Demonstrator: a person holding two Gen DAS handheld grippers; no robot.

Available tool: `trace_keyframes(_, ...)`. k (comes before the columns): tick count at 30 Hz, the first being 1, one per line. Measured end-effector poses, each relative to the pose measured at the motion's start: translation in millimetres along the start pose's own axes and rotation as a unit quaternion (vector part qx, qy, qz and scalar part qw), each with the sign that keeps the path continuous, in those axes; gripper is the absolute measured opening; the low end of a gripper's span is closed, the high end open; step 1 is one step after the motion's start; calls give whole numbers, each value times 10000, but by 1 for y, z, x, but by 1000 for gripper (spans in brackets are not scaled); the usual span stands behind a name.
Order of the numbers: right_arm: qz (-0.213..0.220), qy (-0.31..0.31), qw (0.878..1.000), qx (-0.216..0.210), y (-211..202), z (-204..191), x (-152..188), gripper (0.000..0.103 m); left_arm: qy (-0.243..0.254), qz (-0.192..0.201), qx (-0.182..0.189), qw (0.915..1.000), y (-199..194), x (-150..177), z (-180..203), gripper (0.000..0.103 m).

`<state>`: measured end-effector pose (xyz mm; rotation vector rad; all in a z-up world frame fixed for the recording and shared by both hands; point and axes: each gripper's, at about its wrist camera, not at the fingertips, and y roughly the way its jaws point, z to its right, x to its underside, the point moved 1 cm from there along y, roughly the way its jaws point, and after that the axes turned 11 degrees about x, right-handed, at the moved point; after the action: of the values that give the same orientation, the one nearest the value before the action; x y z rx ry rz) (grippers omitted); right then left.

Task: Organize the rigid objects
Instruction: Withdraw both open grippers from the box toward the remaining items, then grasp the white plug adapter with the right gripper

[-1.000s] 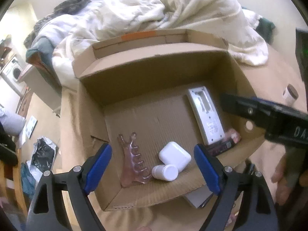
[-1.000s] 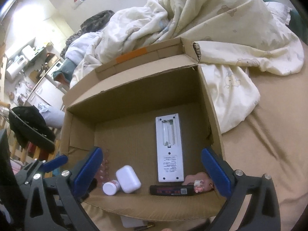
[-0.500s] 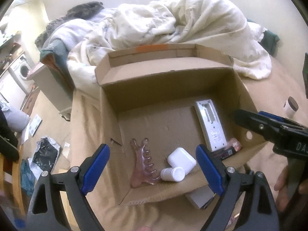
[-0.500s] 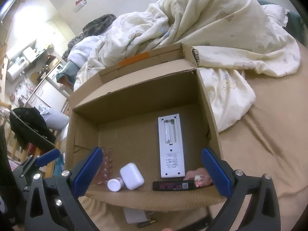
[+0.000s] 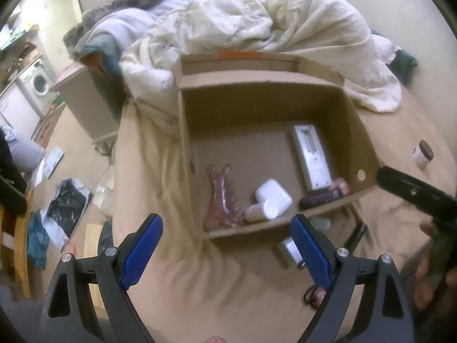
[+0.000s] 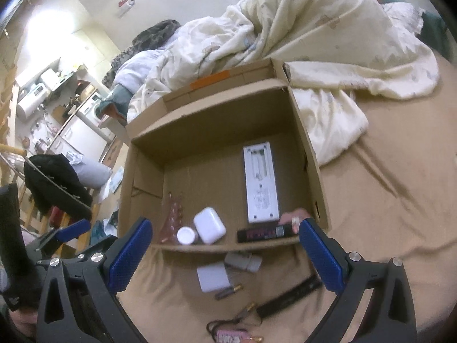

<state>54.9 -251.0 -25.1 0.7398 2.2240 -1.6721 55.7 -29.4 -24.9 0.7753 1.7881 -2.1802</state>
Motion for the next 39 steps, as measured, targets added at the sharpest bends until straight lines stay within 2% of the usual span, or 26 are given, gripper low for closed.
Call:
trace_keyframes(9,-192,310,9993,73,-3,10,15,103,-168,62,-68,9998,-4,11,-6,90)
trace_keyframes(12,-261,478,9985,98,-2,15,18,103,-357,-12,-35,9994,0,13,-12,90)
trace_keyframes(17,-651,563,9943,621,17,24,23,103,-582,-96,8,9983,3,13,-22,90)
trace_keyframes(20,-902,594,9919,665,30,27,26,103,-713,-212,27,9972,9,14,-25,90)
trace_keyframes(22,-1076,547,9915,480,36,24,29,103,-767,-245,32,9967,10,13,-27,90)
trace_keyframes(23,-1223,558,9907,213,41,22,31,103,-785,-253,25,9966,10,14,-28,90)
trace_keyframes(26,-1798,574,9810,-444,57,11,38,103,-843,-262,51,9961,11,13,-29,90)
trace_keyframes(27,-1916,462,9791,-500,63,5,41,102,-872,-265,66,9958,11,13,-30,90)
trace_keyframes(28,-1989,307,9787,-415,68,0,42,96,-910,-273,80,9954,11,13,-31,90)
trace_keyframes(31,-2298,-68,9731,-165,89,-15,48,87,-1090,-157,110,9939,7,11,-35,90)
trace_keyframes(34,-2527,-344,9669,85,109,-28,56,84,-1255,76,221,9918,-3,7,-41,90)
trace_keyframes(37,-2596,-674,9628,336,127,-44,63,84,-1387,118,312,9898,-7,4,-45,90)
trace_keyframes(39,-2546,-1058,9585,721,139,-57,67,84,-1463,100,366,9885,-7,5,-47,90)
